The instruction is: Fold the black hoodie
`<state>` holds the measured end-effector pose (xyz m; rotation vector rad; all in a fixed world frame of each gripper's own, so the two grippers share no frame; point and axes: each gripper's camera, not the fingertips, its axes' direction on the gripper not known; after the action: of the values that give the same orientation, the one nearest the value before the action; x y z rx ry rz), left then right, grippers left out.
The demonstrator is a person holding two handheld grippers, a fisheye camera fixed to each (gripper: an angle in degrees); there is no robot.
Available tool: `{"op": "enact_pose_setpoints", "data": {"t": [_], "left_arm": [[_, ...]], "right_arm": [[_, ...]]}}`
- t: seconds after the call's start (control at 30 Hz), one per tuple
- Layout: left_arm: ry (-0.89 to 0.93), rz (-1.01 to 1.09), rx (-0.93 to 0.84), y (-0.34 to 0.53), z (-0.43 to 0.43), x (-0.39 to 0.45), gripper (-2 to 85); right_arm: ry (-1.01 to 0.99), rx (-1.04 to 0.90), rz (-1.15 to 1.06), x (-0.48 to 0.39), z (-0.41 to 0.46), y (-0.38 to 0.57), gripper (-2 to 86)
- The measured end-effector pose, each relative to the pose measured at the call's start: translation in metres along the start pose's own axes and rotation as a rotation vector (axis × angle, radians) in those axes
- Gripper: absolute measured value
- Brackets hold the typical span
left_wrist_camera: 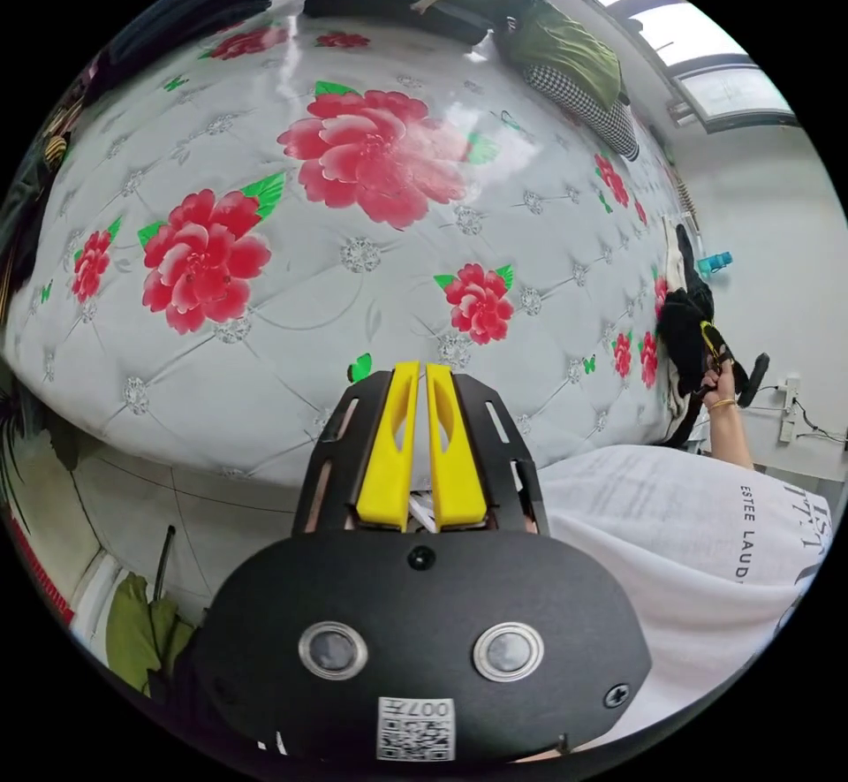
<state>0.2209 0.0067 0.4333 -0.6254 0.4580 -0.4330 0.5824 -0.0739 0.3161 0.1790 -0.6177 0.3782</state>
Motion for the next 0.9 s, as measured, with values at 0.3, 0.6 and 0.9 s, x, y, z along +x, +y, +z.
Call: {"op": "enact_pose_setpoints", "data": {"t": [0.3, 0.6, 0.9], "left_arm": [[0.133, 0.271, 0.155, -0.002, -0.046, 0.024, 6.5], [0.285, 0.483, 0.404, 0.025, -0.115, 0.025, 9.3], [0.254, 0.166, 0.582, 0.084, -0.158, -0.118, 10.5]], "right_arm": [[-0.674, 0.468, -0.176, -0.075, -0.225, -0.03, -0.3], [-1.501, 0.15, -0.807, -0.372, -0.277, 0.04, -0.3], [-1.683, -0.261, -1.008, -0.525, -0.246, 0.114, -0.3]]}}
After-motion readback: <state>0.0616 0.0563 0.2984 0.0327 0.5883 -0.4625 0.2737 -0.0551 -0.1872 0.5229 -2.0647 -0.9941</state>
